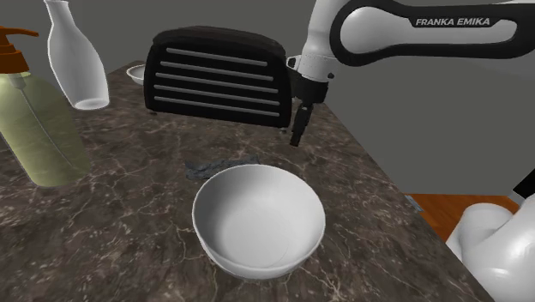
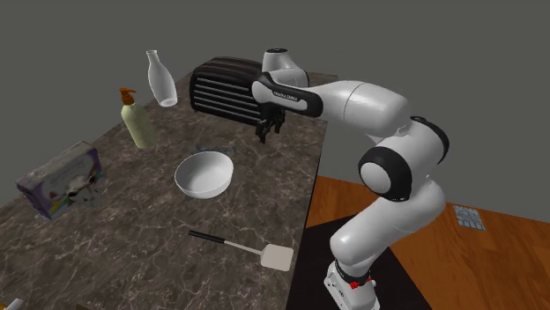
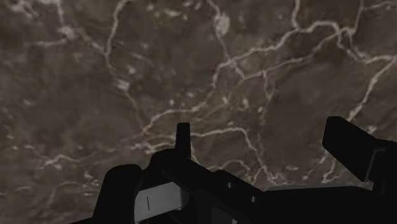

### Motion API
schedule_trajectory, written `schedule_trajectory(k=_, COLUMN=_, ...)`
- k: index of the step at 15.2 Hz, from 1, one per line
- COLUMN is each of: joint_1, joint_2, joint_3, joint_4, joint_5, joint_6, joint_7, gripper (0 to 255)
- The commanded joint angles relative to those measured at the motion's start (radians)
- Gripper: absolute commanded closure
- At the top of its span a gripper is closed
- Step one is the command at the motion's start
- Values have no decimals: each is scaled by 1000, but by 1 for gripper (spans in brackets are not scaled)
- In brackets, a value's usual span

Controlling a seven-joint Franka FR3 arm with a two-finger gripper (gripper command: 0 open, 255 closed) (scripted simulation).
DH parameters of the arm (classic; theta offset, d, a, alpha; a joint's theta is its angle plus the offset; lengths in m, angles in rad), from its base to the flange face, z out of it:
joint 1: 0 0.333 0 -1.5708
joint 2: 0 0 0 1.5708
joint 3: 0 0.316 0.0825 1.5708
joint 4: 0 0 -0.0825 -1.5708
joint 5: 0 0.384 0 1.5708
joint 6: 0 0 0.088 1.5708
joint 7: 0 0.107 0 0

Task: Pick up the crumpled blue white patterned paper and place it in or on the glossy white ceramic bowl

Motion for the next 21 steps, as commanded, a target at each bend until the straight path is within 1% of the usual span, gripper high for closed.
schedule_trajectory(k=1, joint_1=24, joint_2=52, joint_3=17, joint_4=58, joint_5=21, joint_6=-7, joint_7=-25, gripper=0)
schedule_trajectory(k=9, joint_1=99, joint_2=233, joint_3=79, joint_4=283, joint_5=84, joint_6=-36, joint_7=-125, gripper=0)
schedule_trajectory(k=17, joint_1=174, joint_2=412, joint_3=154, joint_4=543, joint_5=119, joint_6=-102, joint_7=-204, gripper=0)
schedule_trajectory(k=18, joint_1=175, joint_2=415, joint_3=155, joint_4=549, joint_5=119, joint_6=-103, joint_7=-205, gripper=0)
schedule_trajectory(k=21, joint_1=179, joint_2=409, joint_3=157, joint_4=501, joint_5=121, joint_6=-61, joint_7=-208, gripper=0)
